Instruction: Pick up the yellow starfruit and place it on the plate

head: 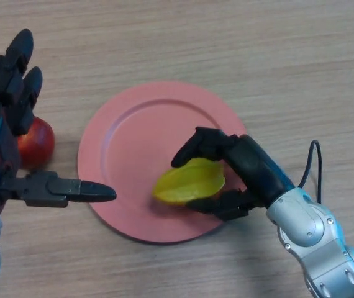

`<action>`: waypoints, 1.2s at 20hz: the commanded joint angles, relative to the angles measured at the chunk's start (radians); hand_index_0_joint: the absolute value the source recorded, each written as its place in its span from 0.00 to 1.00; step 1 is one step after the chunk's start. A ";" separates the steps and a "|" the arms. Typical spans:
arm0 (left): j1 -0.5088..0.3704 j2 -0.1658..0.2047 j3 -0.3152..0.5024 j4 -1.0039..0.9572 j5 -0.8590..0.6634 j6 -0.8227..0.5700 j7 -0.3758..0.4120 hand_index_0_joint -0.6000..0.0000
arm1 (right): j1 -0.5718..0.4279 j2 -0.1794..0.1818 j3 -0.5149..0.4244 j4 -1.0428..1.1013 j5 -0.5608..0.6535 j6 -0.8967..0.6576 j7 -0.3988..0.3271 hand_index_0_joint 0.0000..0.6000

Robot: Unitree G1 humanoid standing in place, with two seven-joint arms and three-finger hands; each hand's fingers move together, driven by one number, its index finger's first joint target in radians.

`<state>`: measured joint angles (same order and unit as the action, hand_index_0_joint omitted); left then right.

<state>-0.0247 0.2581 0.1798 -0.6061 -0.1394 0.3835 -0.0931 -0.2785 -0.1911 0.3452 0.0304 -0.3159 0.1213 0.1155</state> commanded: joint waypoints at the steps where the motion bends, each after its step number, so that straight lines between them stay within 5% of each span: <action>1: -0.025 0.034 0.063 -0.045 0.005 -0.140 0.004 1.00 | -0.032 0.001 -0.041 -0.087 -0.002 -0.047 -0.038 0.25; 3: -0.009 0.030 0.049 -0.043 0.048 -0.151 -0.020 1.00 | -0.021 0.001 -0.055 -0.129 0.012 -0.010 -0.063 0.00; 9: 0.000 0.016 0.028 -0.064 0.071 -0.129 -0.029 1.00 | -0.013 0.001 -0.168 -0.287 0.119 0.056 -0.062 0.00; 13: 0.017 0.002 0.009 -0.074 0.079 -0.115 -0.010 1.00 | 0.060 0.000 -0.295 -0.508 0.247 0.160 0.008 0.00; 17: 0.005 0.001 0.010 -0.076 0.081 -0.132 0.008 1.00 | 0.135 -0.026 -0.365 -0.707 0.412 0.248 -0.023 0.00; 24: 0.000 -0.007 -0.035 -0.104 0.138 -0.135 0.024 1.00 | 0.185 -0.043 -0.377 -0.737 0.397 0.232 -0.001 0.00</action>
<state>-0.0046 0.2328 0.1015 -0.6553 -0.0166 0.3849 -0.0837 -0.0708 -0.2202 0.0171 -0.6433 0.0858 0.4657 0.1148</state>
